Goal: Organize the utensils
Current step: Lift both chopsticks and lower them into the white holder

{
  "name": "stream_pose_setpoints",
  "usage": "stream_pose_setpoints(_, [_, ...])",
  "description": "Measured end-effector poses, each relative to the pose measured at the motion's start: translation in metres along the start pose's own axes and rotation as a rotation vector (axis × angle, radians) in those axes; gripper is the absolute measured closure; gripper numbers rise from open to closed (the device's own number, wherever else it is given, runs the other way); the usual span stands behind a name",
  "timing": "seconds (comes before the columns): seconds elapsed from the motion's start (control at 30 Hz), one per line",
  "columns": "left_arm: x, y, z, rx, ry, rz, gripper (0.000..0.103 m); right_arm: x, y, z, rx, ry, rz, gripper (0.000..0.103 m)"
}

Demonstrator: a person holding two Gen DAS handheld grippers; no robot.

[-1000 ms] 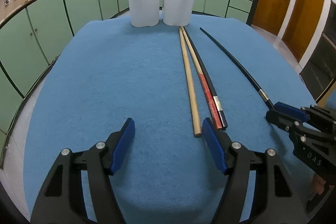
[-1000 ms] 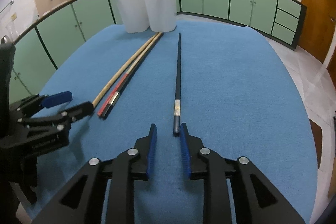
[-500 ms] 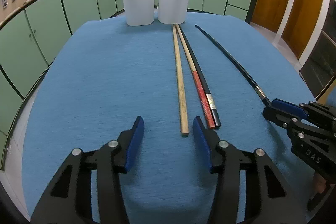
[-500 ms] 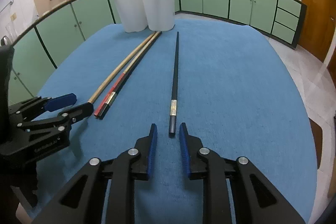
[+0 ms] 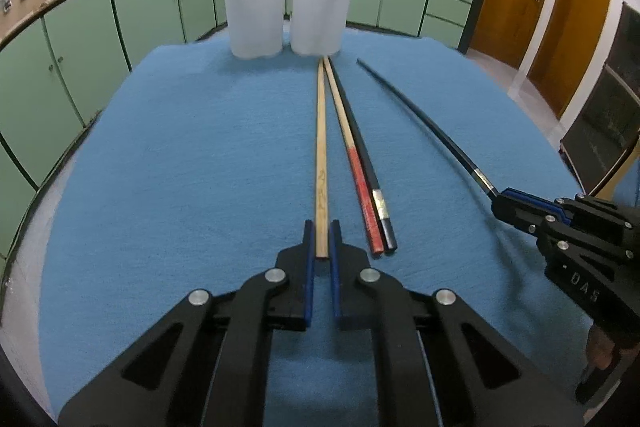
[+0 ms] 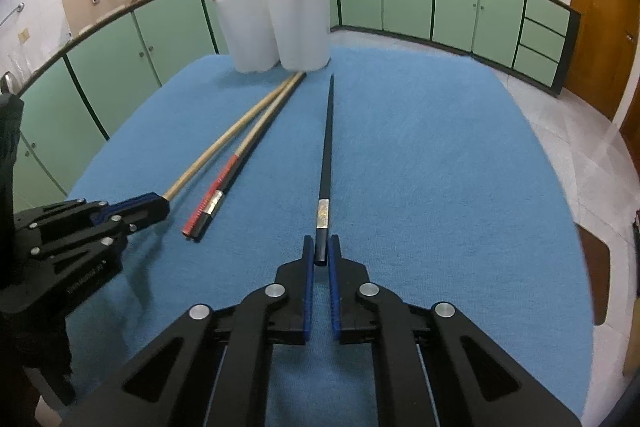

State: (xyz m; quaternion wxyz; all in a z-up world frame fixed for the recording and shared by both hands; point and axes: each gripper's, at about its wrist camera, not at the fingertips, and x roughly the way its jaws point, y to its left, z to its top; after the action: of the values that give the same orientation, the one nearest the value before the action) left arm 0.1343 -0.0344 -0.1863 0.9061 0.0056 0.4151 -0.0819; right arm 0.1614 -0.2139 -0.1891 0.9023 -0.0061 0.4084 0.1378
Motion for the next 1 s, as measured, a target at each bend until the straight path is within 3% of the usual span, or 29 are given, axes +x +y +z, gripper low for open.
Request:
stream_pose_setpoints(0.53, [-0.122,0.007,0.077,0.036,-0.286,-0.032,0.097,-0.092,-0.001,0.081,-0.058,-0.211,0.025,0.097])
stream_pose_setpoints(0.77, [-0.141,0.007,0.109,0.050,-0.356,-0.047,0.097,-0.112,0.001,0.121,-0.054,-0.259,0.067,0.097])
stream_pose_setpoints(1.0, [-0.147,0.006,0.126,0.073,-0.393,-0.062,0.097,-0.118,0.016,0.155,-0.128,-0.275,0.092,0.097])
